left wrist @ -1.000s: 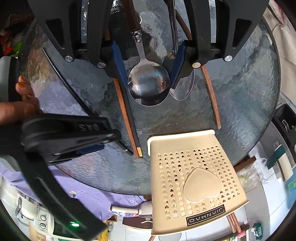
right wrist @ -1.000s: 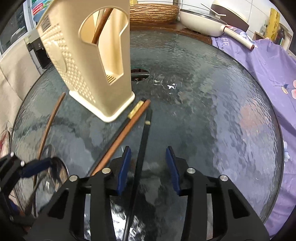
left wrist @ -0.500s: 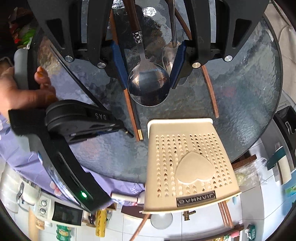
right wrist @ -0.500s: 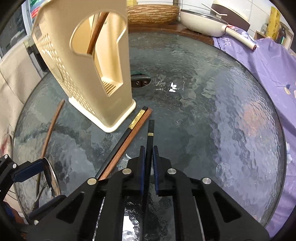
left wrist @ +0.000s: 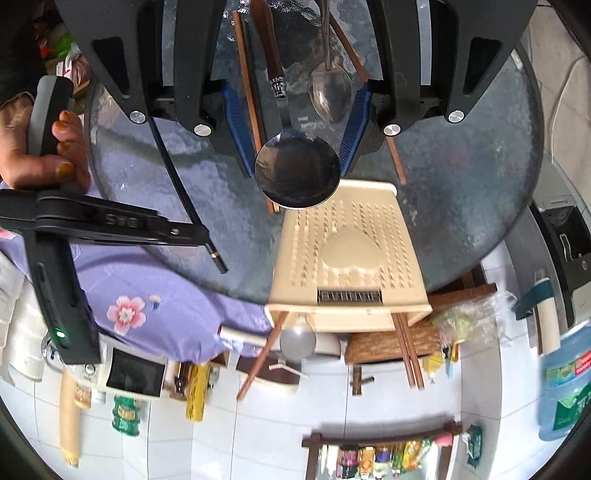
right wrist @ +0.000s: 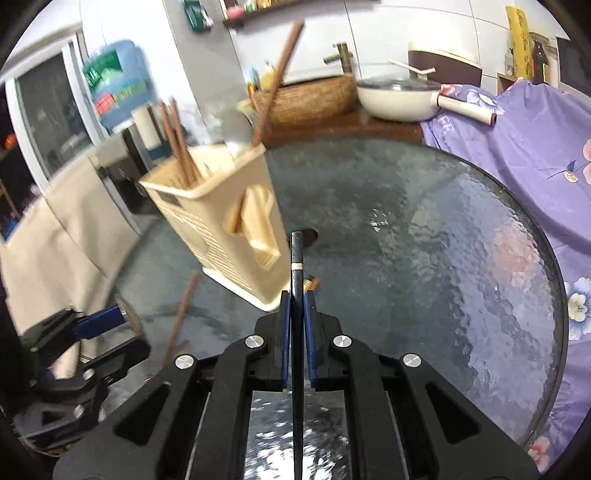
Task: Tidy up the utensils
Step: 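Lift the spoon with the left tool while the right tool carries the black chopstick to the caddy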
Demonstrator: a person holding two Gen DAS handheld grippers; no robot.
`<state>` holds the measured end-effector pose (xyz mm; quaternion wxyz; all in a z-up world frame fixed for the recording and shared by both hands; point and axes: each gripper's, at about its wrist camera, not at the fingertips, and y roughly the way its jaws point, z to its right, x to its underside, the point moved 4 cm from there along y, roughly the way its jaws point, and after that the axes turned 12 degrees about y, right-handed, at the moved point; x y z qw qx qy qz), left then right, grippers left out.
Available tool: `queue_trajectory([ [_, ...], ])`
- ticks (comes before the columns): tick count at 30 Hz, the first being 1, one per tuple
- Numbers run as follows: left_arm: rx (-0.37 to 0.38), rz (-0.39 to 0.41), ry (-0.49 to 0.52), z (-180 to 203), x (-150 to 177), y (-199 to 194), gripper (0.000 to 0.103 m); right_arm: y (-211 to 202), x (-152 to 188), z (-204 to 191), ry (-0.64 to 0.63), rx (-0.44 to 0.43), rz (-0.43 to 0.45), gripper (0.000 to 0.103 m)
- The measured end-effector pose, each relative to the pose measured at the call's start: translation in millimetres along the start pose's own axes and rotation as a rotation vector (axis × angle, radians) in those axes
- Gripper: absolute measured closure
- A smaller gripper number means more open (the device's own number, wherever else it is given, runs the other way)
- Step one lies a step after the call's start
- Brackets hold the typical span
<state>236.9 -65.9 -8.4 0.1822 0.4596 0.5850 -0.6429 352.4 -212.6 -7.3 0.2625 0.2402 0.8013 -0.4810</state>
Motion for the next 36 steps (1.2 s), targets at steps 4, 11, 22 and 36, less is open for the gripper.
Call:
queue_trajectory([
  [4,-0.015,0.038,0.007,-0.7,-8.5,-13.2,0.057,-24.4,0.8,-7.7,-0.010,-0.038,0.026,0.095],
  [11,-0.018,0.071,0.001,-2.1,-18.9,-24.4,0.057,-51.8,-2.1,-15.9,-0.023,-0.072,0.060,0.095],
  [22,-0.024,0.125,0.011,-6.7,-40.7,-39.9,0.057,-78.2,-14.9,-38.8,-0.063,-0.109,0.098,0.095],
  [36,-0.052,0.182,-0.025,-38.6,-79.4,-56.1,0.057,-107.2,-46.3,-78.5,-0.147,-0.120,0.158,0.095],
])
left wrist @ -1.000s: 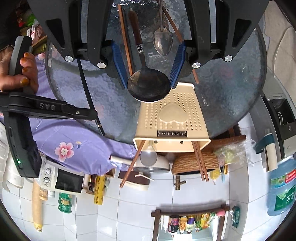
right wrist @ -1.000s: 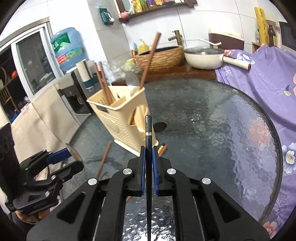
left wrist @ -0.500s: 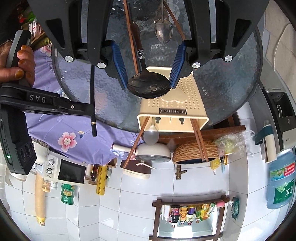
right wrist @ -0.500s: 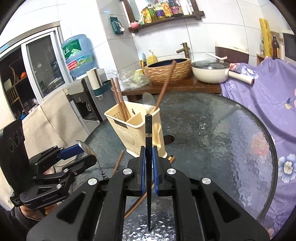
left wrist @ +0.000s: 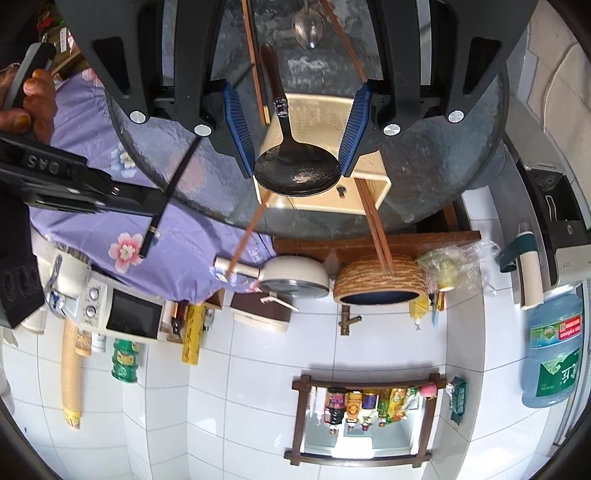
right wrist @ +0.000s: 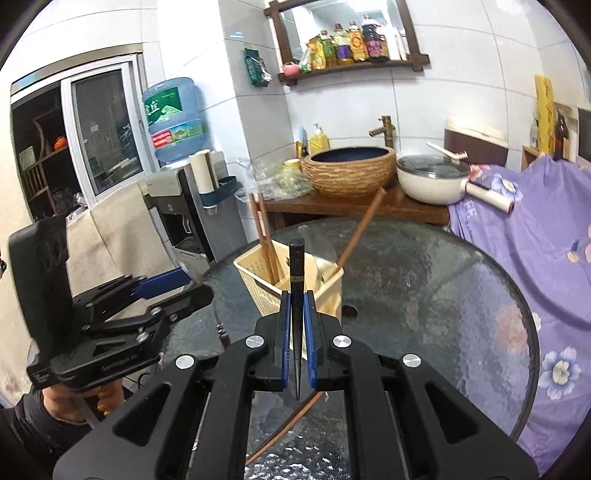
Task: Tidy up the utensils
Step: 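Lift the spoon with the left tool while the right tool carries the black chopstick to the caddy, then lower the spoon into the caddy and open the left tool while the right tool releases the black chopstick inside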
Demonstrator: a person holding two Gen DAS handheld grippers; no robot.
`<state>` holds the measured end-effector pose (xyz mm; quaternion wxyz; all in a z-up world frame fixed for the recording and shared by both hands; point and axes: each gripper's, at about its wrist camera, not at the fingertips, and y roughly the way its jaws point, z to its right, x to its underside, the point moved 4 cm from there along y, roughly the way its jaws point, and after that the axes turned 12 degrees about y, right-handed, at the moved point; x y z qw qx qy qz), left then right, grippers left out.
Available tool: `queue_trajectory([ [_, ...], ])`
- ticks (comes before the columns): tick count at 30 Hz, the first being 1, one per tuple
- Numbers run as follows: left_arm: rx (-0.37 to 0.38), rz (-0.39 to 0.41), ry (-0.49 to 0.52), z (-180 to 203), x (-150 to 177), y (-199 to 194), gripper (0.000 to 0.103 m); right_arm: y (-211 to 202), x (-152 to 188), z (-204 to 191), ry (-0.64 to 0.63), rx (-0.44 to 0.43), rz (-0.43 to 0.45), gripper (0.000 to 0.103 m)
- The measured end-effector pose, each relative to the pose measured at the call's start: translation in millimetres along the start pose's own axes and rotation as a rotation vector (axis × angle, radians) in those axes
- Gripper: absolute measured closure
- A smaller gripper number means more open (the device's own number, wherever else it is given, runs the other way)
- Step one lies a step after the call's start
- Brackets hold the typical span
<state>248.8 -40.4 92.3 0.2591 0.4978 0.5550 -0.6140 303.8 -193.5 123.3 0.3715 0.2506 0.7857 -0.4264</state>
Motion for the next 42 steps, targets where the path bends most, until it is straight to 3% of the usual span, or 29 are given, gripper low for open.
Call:
queue_trajectory([
  [10,-0.066,0.096,-0.085,-48.4,-67.9,-8.6,0.057,-25.9,-59.7,-37.2,-0.044,-0.035,0.098,0.095],
  [18,-0.189,0.182,-0.147,-77.5,-102.4,0.8,0.057,-32.6,-98.7,-47.5,-0.028,-0.009,0.227,0.095],
  [28,-0.275,0.115,-0.168,-86.7,-63.4,50.0,0.057,9.6,-87.3,-20.9,0.020,0.072,0.245,0.095],
  [42,-0.264,0.047,-0.130,-74.0,-25.3,79.5,0.057,62.7,-41.1,10.6,0.092,0.099,0.165,0.095],
])
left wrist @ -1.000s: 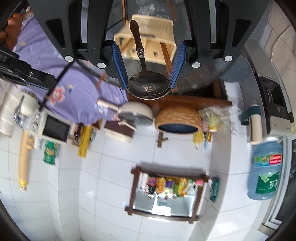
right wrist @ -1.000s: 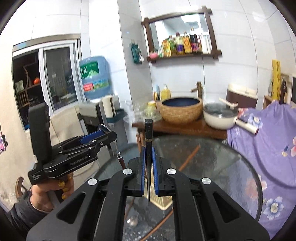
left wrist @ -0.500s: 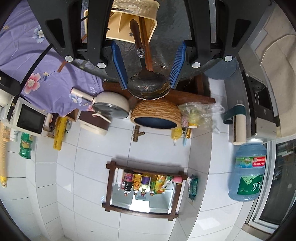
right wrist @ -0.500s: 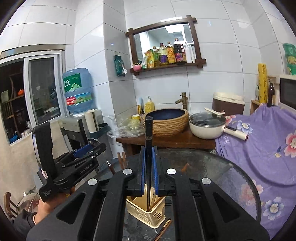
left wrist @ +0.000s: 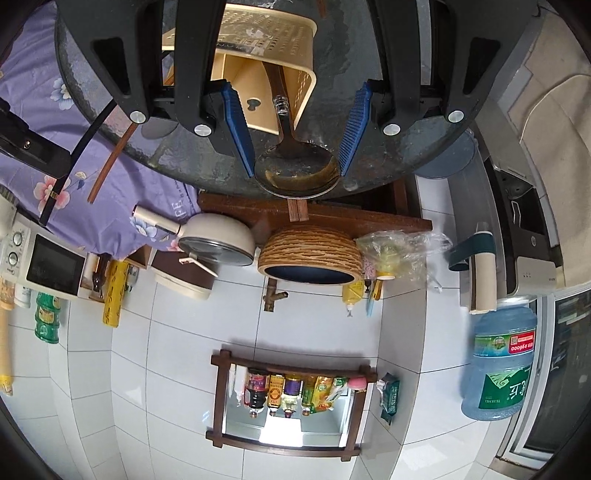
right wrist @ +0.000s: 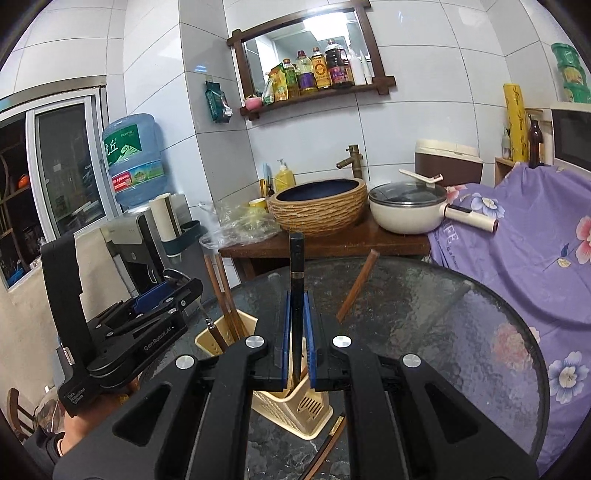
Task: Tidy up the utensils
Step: 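Lower the spoon into the caddy and open the left tool while the right tool releases the black chopstick inside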
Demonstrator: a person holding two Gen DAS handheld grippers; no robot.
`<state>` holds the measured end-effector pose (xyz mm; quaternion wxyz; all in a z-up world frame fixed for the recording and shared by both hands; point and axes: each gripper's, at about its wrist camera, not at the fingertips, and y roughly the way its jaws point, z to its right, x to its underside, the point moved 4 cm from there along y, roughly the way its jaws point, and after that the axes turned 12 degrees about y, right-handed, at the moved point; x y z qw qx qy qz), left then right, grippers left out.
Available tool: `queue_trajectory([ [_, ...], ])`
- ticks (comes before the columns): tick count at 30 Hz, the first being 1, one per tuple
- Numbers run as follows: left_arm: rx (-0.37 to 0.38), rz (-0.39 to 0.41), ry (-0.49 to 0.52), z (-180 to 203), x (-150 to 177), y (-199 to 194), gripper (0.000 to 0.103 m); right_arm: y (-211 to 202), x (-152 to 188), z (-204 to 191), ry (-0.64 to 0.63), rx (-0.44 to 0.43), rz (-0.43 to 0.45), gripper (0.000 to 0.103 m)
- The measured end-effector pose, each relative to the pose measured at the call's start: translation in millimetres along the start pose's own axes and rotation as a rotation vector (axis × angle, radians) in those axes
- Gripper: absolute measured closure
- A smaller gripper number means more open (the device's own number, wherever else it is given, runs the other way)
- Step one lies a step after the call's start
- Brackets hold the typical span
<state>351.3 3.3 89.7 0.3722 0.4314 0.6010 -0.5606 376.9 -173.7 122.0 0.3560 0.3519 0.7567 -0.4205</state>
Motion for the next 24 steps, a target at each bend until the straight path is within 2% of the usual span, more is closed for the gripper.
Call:
queue_trajectory([
  [10,0.018,-0.037,0.045,7.5,18.9,9.7,0.057,1.9,15.6,2.2,-0.011,-0.005,-0.006,0.095],
  [24,0.050,-0.101,0.110,18.3,32.9,21.4,0.057,-2.2,19.6,-3.6,-0.050,0.005,0.003,0.095],
])
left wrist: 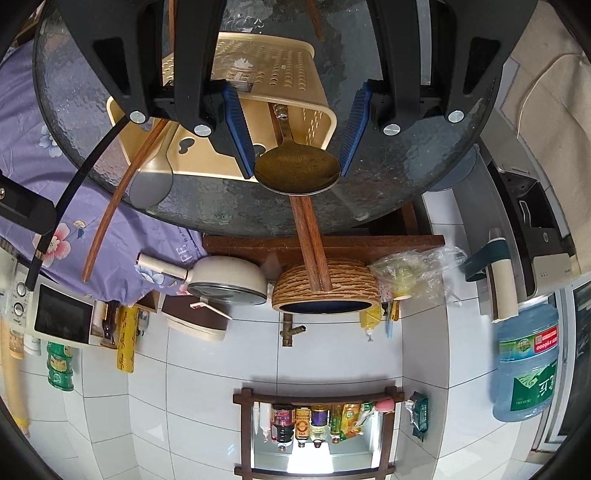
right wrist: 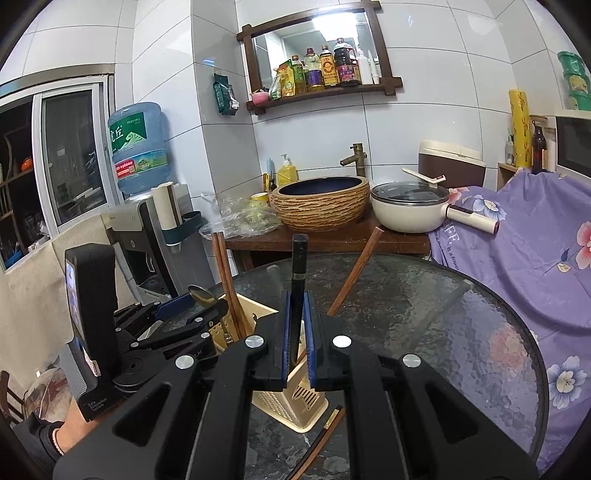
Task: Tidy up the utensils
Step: 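Lower the spoon into the caddy and open the left tool while the right tool releases the black chopstick inside, then withdraw both tools from the caddy toward the wooden chopsticks on the table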
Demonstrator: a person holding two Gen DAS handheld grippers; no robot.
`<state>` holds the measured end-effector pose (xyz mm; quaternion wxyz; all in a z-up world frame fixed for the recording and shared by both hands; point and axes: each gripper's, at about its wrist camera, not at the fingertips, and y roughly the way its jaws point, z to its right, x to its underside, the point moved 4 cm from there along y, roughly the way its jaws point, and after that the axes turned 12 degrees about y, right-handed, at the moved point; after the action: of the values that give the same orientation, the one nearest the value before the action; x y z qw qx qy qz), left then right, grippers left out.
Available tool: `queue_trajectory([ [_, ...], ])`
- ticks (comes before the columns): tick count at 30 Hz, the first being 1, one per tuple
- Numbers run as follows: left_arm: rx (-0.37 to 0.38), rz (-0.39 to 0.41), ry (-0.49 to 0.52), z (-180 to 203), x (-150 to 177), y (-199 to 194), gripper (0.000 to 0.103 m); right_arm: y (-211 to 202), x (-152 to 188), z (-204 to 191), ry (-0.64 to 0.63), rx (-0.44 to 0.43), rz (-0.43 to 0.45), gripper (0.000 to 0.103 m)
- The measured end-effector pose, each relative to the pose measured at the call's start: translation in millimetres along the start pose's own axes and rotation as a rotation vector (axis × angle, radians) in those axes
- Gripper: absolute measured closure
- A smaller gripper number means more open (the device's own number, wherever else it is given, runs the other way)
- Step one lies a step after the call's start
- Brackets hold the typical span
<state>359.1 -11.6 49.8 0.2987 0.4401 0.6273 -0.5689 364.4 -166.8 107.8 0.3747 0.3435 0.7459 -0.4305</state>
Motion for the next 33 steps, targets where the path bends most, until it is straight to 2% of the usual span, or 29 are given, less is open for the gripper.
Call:
queue_trajectory([
  [10,0.020,-0.010,-0.013,-2.0,1.8,-1.8,0.056,0.5,1.6,1.9,0.001,0.018,0.007,0.094],
  [12,0.021,-0.002,-0.015,-3.0,1.2,-4.7,0.056,0.4,2.6,5.7,0.005,0.028,0.009,0.083],
  [14,0.030,0.008,-0.023,-4.2,0.3,-9.5,0.049,-2.0,2.8,9.1,0.022,0.019,0.013,0.056],
  [17,0.038,0.029,-0.031,-5.2,1.0,-19.0,0.043,-9.4,5.5,13.0,0.038,0.016,0.029,0.055],
  [21,0.050,0.045,-0.051,-8.7,9.0,-34.8,0.036,-17.0,19.1,19.3,0.038,0.025,0.003,0.054],
  [23,0.046,0.049,-0.062,-11.5,16.6,-42.1,0.030,-18.5,32.7,25.9,0.047,0.030,-0.031,0.051],
  [25,0.040,0.028,-0.057,-13.5,28.6,-46.4,0.029,-16.1,49.5,30.0,0.040,0.036,-0.080,0.048],
  [33,0.035,-0.160,-0.026,-12.2,99.1,-36.0,0.029,14.2,137.9,45.7,-0.034,0.126,-0.314,0.048],
])
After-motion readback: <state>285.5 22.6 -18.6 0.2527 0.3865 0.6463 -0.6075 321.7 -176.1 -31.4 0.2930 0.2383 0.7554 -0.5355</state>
